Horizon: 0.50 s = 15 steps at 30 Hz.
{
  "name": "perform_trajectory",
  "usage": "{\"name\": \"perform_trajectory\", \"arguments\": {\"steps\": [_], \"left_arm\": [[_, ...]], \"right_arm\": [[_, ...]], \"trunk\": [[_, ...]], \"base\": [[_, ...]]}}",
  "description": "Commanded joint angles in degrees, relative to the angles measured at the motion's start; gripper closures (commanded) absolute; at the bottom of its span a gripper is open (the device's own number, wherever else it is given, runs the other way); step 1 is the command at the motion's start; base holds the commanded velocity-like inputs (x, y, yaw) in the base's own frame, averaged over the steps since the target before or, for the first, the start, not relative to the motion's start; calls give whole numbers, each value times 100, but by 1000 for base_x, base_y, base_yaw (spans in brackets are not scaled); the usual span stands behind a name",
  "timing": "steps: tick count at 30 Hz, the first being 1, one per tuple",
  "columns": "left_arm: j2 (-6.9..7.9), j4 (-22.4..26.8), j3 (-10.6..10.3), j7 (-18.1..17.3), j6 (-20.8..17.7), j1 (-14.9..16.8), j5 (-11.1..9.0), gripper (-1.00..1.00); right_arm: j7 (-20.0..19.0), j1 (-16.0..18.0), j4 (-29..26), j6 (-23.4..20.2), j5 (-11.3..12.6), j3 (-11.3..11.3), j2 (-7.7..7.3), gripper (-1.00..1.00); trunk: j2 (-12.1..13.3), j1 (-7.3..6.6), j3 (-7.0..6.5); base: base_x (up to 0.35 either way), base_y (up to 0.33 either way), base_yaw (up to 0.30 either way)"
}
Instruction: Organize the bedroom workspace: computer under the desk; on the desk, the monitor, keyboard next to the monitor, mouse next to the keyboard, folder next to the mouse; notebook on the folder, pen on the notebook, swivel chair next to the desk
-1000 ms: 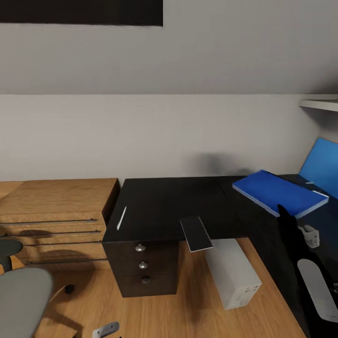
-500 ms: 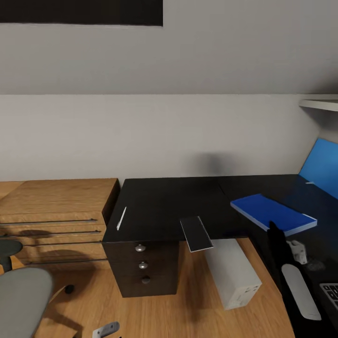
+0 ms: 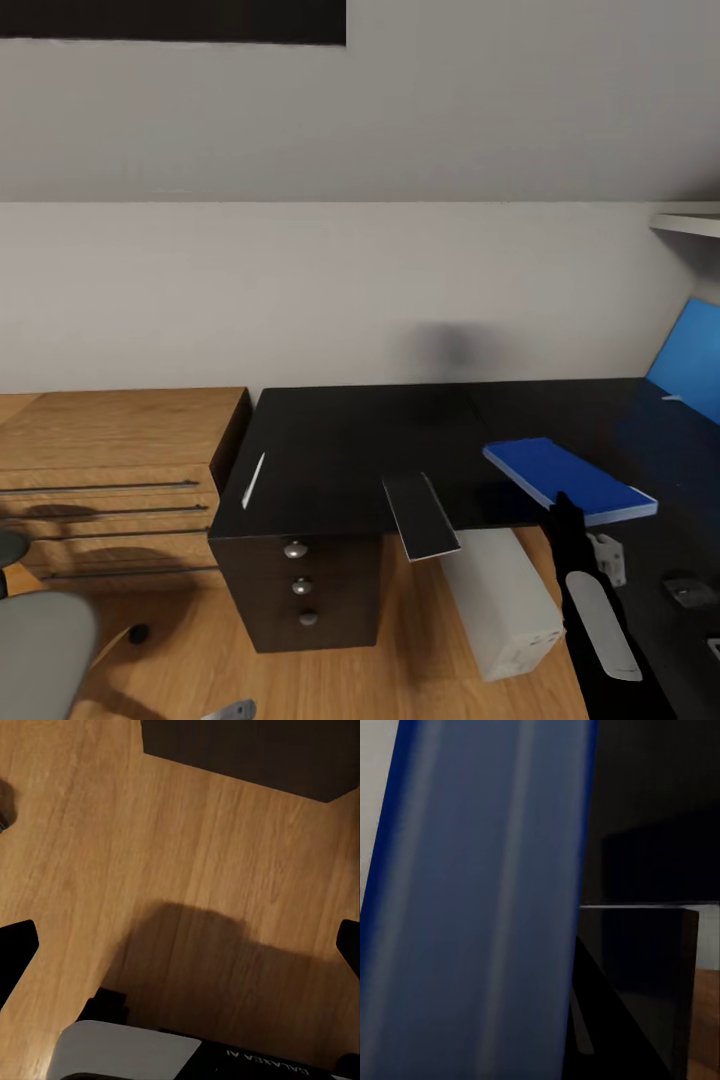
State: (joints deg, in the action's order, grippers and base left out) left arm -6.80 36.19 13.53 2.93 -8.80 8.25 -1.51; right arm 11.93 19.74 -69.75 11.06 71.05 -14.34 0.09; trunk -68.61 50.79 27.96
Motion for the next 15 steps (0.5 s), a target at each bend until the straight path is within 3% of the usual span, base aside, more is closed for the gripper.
{"name": "perform_trajectory", "arguments": {"steps": [1,6,12,15], "left_arm": [[-6,12,17,5,-35,1,-16,-100],[-4,11,12,5,-38,1,-16,-100],[24,291,22,-9,-48,1,-20,-100],[54,186,28,-11,-47,1,-21,-100]], "right_arm": [[8,3,-5,56,58,0,10,100],[-11,3,-11,105,65,-6,25,100],[-21,3,-51,115,62,-17,44,100],[-23,3,-133,115,60,-33,45,100]], "trunk": [[-3,3,6],[-3,3,6],[-3,3,6],[-3,3,6]], "base": [[238,0,0],[140,0,-13],[21,0,-98],[3,0,-52]]}}
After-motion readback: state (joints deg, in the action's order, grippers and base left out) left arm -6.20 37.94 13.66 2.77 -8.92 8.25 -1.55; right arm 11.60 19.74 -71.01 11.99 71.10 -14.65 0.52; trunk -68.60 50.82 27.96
